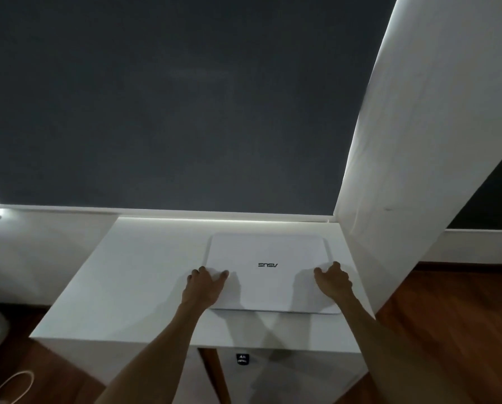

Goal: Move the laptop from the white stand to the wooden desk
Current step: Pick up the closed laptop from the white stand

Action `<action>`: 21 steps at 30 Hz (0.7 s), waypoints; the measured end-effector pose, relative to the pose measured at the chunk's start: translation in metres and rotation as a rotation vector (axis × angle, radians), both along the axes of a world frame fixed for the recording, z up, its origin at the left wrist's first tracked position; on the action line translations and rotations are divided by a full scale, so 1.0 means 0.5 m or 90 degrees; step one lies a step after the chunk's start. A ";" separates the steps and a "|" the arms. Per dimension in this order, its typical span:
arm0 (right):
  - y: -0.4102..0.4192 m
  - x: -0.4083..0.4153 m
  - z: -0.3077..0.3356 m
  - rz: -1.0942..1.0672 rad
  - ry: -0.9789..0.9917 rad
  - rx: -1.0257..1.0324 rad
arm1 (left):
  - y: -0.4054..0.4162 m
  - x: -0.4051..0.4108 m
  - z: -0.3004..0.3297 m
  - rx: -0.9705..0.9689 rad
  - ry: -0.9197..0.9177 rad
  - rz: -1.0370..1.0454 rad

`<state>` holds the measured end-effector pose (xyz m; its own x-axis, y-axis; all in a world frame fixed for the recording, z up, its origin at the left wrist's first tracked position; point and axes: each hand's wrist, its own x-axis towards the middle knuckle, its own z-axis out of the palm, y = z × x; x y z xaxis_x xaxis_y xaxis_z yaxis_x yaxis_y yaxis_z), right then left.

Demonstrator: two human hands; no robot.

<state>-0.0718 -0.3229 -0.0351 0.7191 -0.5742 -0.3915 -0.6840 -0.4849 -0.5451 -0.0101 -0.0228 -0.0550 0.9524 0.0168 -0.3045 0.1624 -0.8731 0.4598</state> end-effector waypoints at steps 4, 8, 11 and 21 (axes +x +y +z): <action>-0.006 0.018 -0.009 -0.077 0.044 0.066 | -0.015 0.025 -0.004 -0.064 0.032 0.115; -0.014 0.017 -0.024 -0.089 0.040 0.088 | -0.007 0.028 -0.009 -0.053 0.027 0.167; 0.002 0.013 -0.030 -0.108 0.048 0.077 | 0.001 0.028 -0.004 -0.055 0.035 0.172; 0.004 -0.011 0.057 -0.178 -0.116 -0.002 | -0.010 0.016 0.056 -0.214 -0.041 0.198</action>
